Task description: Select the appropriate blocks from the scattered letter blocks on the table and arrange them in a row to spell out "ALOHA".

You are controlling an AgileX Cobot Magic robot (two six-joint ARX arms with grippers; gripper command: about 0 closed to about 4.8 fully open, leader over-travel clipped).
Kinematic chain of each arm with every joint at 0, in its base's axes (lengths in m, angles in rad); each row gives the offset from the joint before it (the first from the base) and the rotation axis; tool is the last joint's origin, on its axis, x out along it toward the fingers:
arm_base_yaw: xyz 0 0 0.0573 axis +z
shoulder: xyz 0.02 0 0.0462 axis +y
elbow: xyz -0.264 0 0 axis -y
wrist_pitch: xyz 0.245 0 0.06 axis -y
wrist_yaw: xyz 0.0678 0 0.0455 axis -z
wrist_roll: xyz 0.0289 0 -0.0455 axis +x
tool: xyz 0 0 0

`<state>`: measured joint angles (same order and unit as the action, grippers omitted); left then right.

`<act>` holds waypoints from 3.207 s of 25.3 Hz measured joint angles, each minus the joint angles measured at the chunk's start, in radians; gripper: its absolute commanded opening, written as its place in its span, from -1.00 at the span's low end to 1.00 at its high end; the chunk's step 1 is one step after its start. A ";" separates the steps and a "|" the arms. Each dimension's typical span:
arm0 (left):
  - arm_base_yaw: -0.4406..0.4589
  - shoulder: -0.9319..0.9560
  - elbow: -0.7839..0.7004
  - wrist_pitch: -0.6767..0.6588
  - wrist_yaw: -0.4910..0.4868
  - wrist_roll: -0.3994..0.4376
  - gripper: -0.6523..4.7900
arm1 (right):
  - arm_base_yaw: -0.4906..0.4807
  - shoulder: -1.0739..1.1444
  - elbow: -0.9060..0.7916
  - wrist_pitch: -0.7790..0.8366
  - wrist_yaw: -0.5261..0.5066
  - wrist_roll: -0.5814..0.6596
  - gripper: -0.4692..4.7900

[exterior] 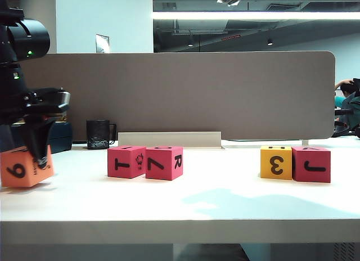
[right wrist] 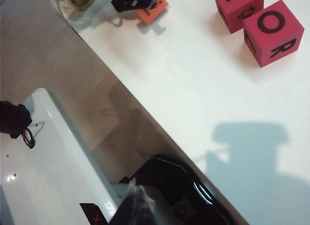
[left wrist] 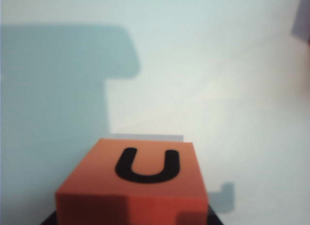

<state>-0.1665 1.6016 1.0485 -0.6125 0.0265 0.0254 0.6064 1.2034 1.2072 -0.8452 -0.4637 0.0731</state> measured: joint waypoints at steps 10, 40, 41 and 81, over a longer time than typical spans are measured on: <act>-0.020 0.018 0.094 0.077 0.019 0.000 0.12 | 0.000 0.005 0.000 0.002 0.001 0.000 -0.84; -0.077 0.273 0.303 0.074 0.083 -0.001 0.13 | 0.000 0.005 0.000 0.000 0.036 0.000 -0.84; -0.077 0.273 0.303 0.074 0.083 -0.001 0.13 | 0.000 0.005 0.000 0.000 0.037 0.000 -0.84; -0.121 0.233 0.735 -0.356 0.274 -0.008 0.54 | -0.046 0.105 0.000 0.011 0.439 0.003 -0.84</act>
<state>-0.2874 1.8351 1.7840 -0.9684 0.3008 0.0177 0.5606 1.3083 1.2076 -0.8345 -0.0242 0.0757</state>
